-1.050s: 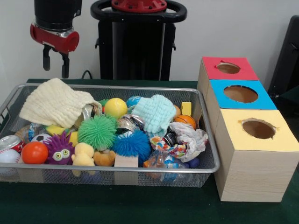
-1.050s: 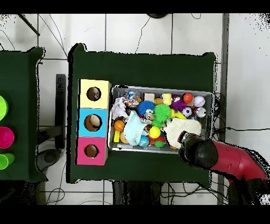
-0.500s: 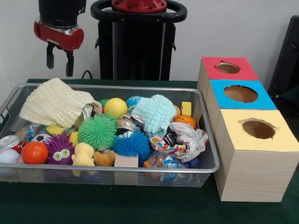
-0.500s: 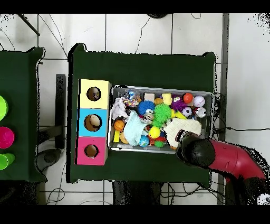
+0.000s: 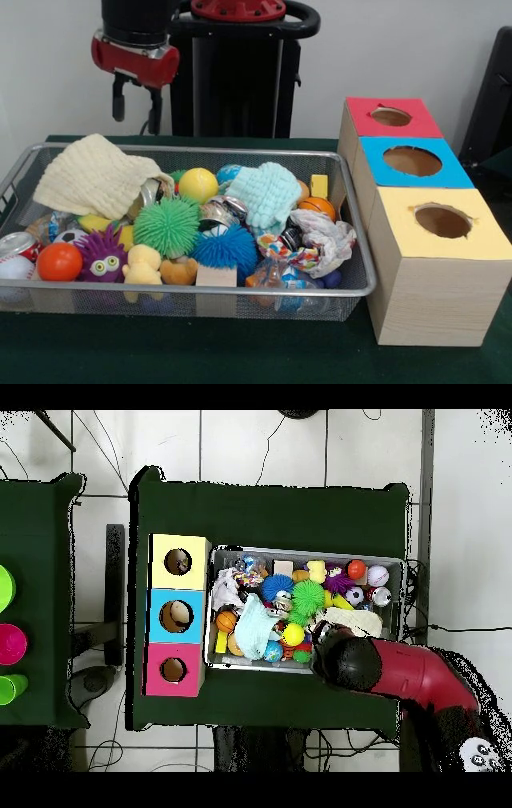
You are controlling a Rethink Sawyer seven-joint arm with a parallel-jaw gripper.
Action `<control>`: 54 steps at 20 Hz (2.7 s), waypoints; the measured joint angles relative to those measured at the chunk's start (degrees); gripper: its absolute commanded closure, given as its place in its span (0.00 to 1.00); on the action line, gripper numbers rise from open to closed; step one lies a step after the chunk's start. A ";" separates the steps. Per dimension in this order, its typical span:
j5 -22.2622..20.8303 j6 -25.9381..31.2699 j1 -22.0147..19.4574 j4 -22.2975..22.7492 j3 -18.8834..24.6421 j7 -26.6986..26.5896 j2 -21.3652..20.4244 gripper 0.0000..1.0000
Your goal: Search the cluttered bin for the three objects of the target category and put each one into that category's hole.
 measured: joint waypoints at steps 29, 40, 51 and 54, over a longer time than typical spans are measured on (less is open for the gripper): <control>19.10 -12.30 23.77 -1.48 -9.33 2.40 12.26 0.00; 29.38 -15.35 27.79 -2.58 -13.25 5.97 18.41 0.00; 35.93 -15.37 29.85 -4.28 -15.71 5.97 18.71 0.00; 37.70 -15.37 30.02 -4.48 -16.05 5.97 18.59 0.00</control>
